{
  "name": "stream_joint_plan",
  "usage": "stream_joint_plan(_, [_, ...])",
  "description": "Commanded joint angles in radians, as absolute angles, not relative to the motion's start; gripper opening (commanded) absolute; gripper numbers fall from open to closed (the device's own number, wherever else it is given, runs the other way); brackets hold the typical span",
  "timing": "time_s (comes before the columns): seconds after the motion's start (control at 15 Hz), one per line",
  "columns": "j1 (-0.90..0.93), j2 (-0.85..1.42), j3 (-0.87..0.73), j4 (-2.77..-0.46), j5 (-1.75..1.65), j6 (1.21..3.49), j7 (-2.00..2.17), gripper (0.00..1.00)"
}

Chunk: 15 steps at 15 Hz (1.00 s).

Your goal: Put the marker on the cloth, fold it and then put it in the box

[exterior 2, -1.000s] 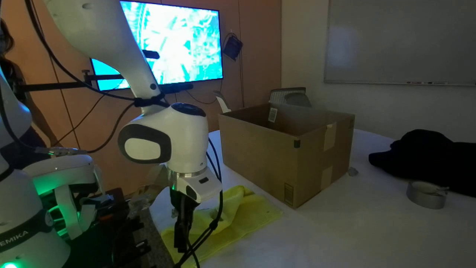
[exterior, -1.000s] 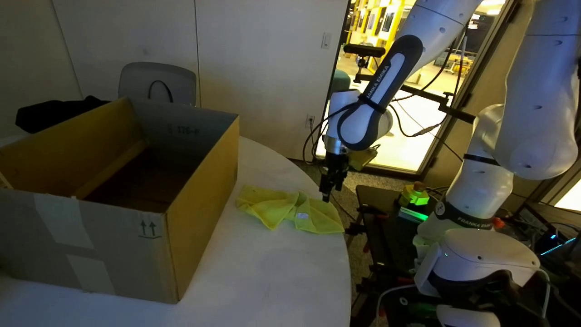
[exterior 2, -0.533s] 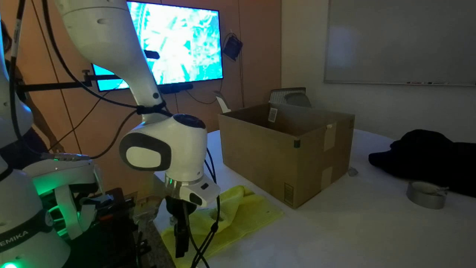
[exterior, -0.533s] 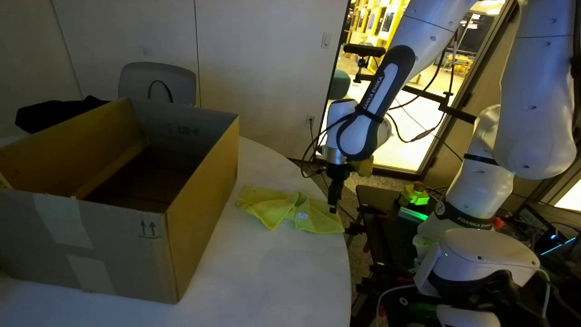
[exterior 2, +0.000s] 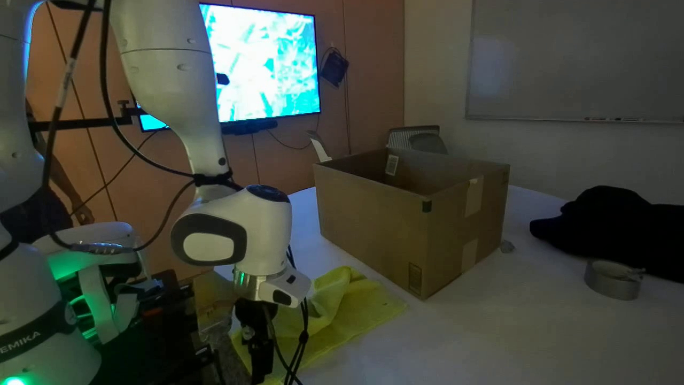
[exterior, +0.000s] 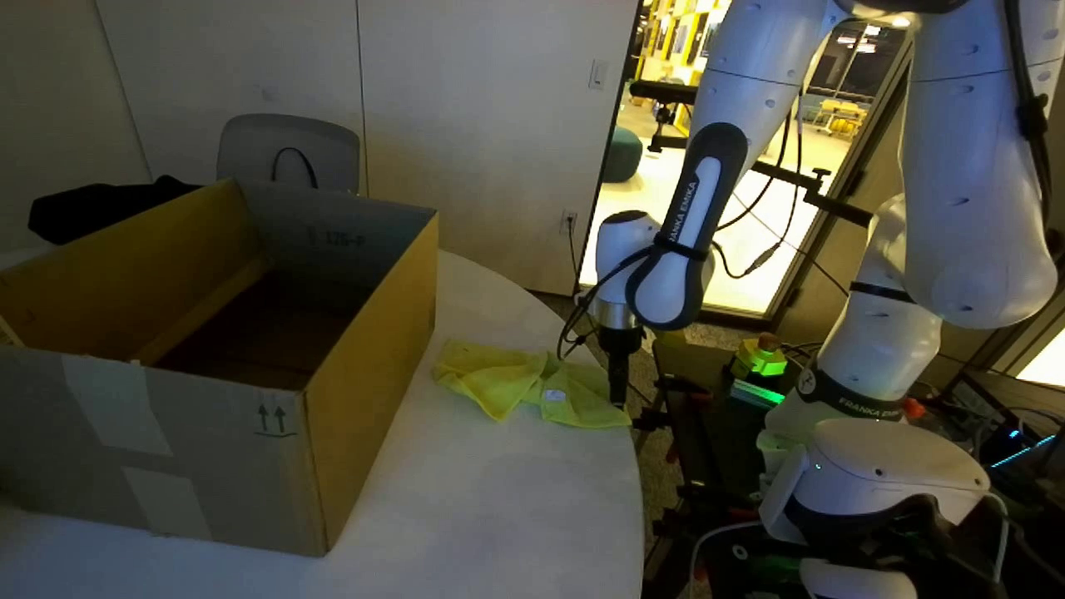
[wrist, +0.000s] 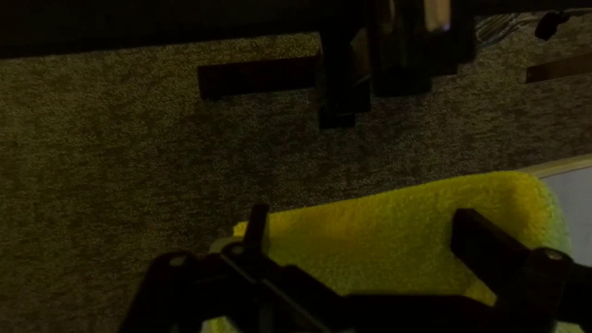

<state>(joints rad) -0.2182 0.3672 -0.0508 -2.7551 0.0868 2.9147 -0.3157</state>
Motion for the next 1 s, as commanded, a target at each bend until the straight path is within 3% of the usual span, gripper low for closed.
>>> stream_joint_plan(0.0, [-0.232, 0.409, -0.044, -2.755, 0.043, 2.971, -0.3, 0.81])
stream_joint_plan(0.2, [-0.246, 0.412, -0.034, -2.754, 0.036, 2.972, -0.304, 0.49])
stream_joint_plan(0.53, [-0.259, 0.396, -0.027, -2.755, 0.039, 2.956, -0.302, 0.12])
stream_joint_plan(0.67, [-0.256, 0.379, -0.037, -2.755, 0.035, 2.945, -0.295, 0.02])
stream_joint_plan(0.93, [-0.232, 0.304, -0.081, -2.755, 0.02, 2.92, -0.266, 0.02])
